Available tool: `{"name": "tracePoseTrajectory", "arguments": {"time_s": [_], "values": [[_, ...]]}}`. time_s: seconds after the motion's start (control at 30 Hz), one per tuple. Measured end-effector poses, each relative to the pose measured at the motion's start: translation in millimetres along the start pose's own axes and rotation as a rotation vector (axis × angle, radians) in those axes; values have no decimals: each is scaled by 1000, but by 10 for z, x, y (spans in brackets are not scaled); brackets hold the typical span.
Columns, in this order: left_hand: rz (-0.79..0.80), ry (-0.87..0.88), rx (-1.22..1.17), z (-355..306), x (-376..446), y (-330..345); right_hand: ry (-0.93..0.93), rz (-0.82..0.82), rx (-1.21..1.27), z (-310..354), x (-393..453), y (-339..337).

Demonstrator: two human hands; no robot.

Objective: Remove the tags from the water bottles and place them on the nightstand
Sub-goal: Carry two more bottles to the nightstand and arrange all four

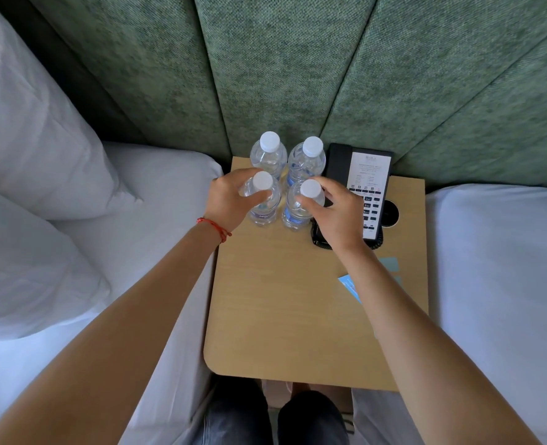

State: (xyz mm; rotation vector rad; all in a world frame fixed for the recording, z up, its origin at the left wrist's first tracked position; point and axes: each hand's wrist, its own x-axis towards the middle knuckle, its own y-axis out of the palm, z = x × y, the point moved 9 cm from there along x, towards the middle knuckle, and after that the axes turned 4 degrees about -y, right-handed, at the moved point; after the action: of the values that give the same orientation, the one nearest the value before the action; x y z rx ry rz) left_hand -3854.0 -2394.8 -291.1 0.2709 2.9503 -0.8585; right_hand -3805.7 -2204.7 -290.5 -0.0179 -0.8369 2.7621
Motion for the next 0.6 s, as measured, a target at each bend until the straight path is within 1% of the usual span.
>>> {"name": "tracePoseTrajectory", "arguments": {"time_s": [0.07,0.23,0.43,0.53,0.6], "values": [[18,35,37,-25,21,-20,-2,-19,-34,3,-13,-8],[106,22,68,-35,50,-25,-7,-47,-79,29,-40,-21],[18,23,63,-56,6,-54,-2,43,12,29,-41,5],[-6,60,99,-92,-11,-55,27,38,25,13,-22,-19],[11,57,108,-103,3,-53,39,30,14,14,-13,-21]]}}
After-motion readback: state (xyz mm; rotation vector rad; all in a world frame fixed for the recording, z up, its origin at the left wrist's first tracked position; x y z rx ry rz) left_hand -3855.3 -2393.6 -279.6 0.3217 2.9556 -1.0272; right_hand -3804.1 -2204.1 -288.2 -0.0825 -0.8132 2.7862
